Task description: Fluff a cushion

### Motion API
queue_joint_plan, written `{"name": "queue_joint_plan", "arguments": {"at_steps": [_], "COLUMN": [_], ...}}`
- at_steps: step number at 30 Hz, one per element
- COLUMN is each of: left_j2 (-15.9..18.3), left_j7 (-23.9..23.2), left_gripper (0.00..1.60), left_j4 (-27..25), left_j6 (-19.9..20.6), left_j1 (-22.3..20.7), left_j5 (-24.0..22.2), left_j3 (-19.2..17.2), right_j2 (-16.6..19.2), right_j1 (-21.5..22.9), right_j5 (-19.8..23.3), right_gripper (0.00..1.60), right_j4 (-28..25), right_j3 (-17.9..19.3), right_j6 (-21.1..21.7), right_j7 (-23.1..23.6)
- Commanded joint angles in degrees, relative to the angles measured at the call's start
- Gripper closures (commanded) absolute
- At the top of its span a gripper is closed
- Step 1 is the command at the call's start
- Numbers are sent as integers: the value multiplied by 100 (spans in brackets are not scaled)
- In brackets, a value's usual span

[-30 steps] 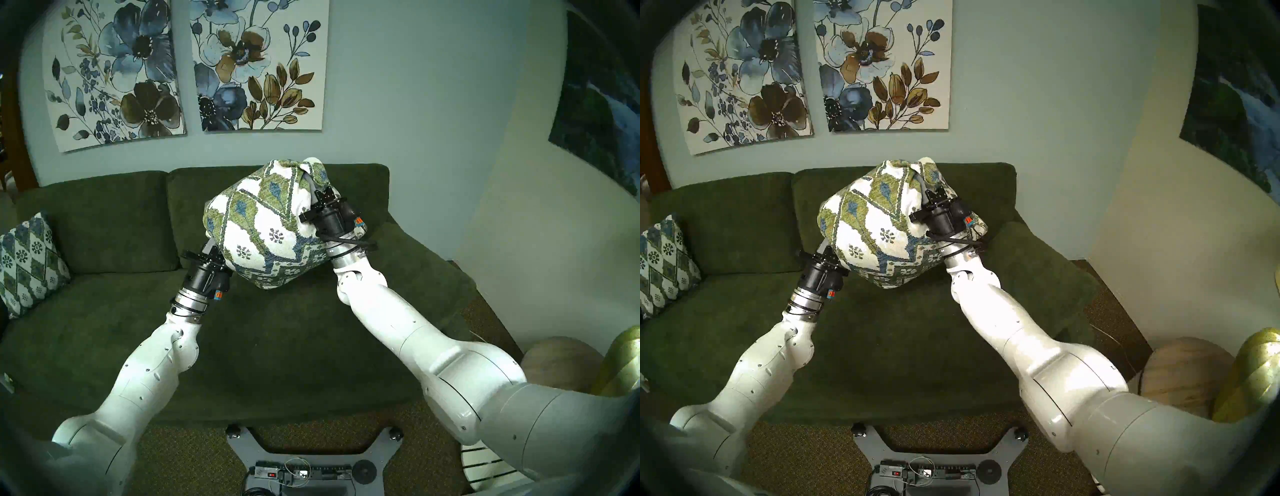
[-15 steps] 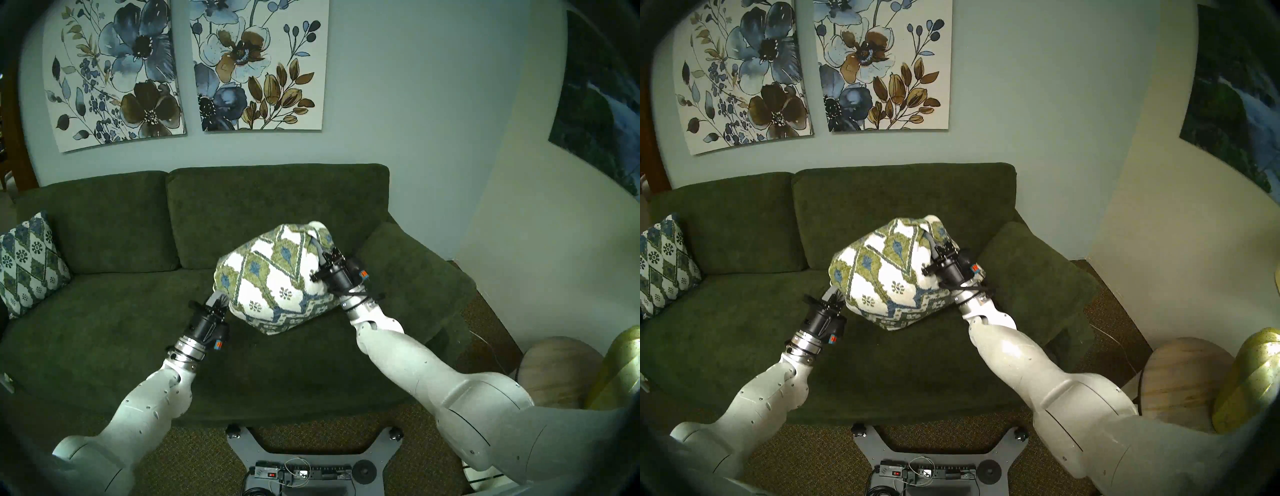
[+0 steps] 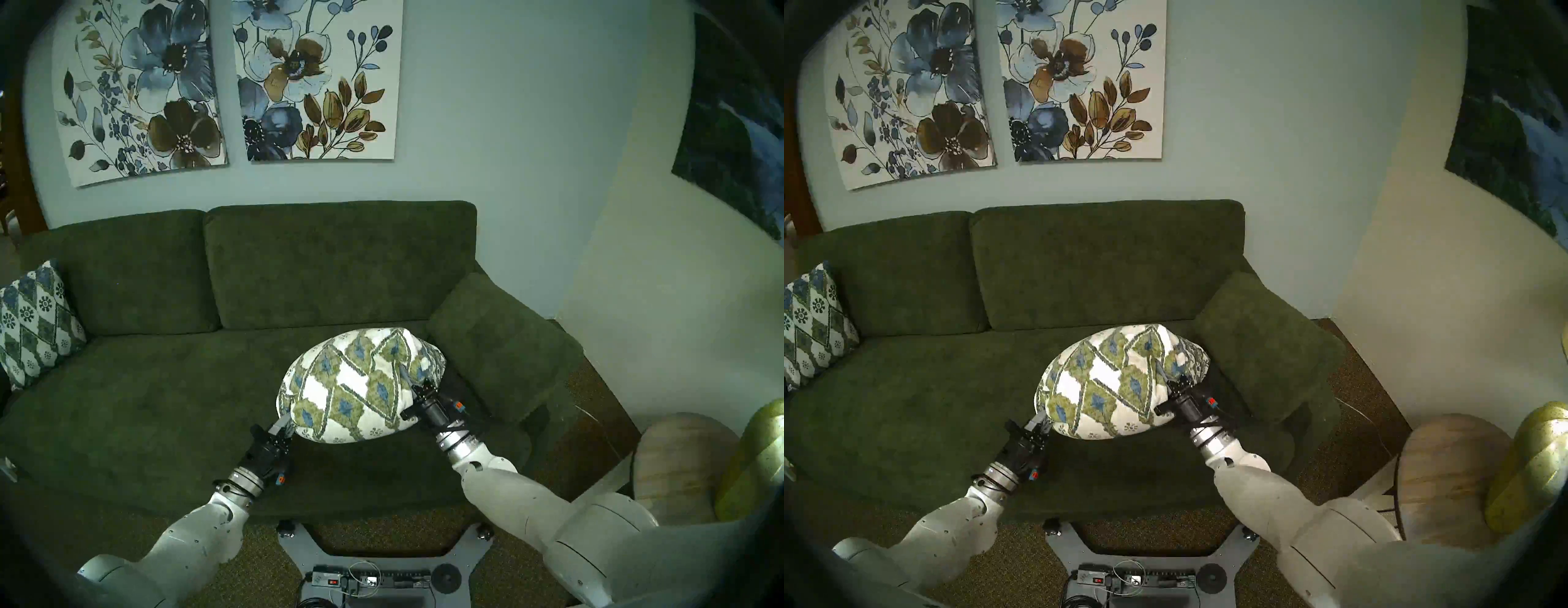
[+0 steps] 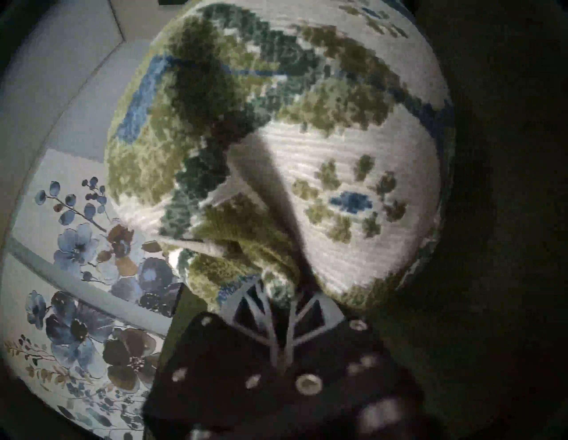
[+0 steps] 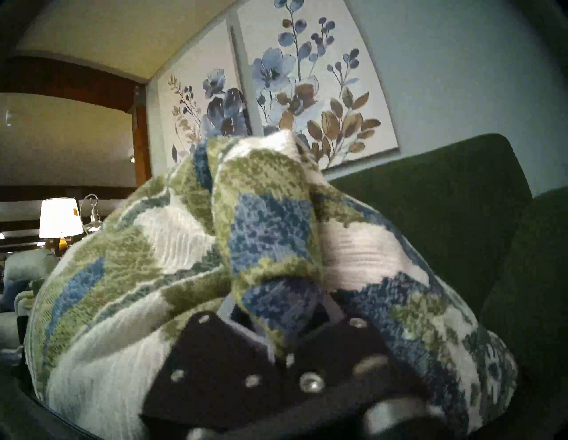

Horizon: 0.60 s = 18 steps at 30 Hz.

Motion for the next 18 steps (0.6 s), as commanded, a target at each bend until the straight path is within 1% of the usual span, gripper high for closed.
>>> {"name": "queue_joint_plan", "arguments": {"at_steps": [1,7,8,11,12,13,14,15,16,18], "left_j2": [-327,-523,-540,-531,-509,-460,-417,-373,-336,-275], "left_j7": [-132,-213,-230,-256,-249,-204,-151,-98,-47,20], "left_gripper": [160,160,160,160,160,160,160,160,160,160], "left_j4": [371,605,634,633,595,507,380,302,172,5], "left_j6": [-6,-15,-13,-48,-65,-74,-78,-84,-89,-114], "left_j1": [156,119,71,-259,-370,-493,-497,-632,-580,-679], "left_j5": [-12,-34,-41,-100,-120,-130,-143,-147,-155,-169], "left_j3": [131,200,193,112,79,47,5,-22,-71,-143], "right_j2": [-92,-134,-142,-158,-163,-149,-138,-139,-141,-155], "right_j1": [-389,-375,-324,55,189,243,191,311,250,328], "right_j5": [-38,-69,-69,-68,-67,-56,-34,-29,-18,-19], "right_gripper": [160,160,160,160,160,160,160,160,160,160], "right_j4": [321,489,495,429,384,242,76,-12,-102,-239], "right_j3": [-83,-125,-122,-77,-59,-8,52,85,140,214], "right_j6": [20,20,20,20,20,20,20,20,20,20], "right_j7": [-41,-76,-87,-134,-134,-127,-122,-97,-84,-46]}}
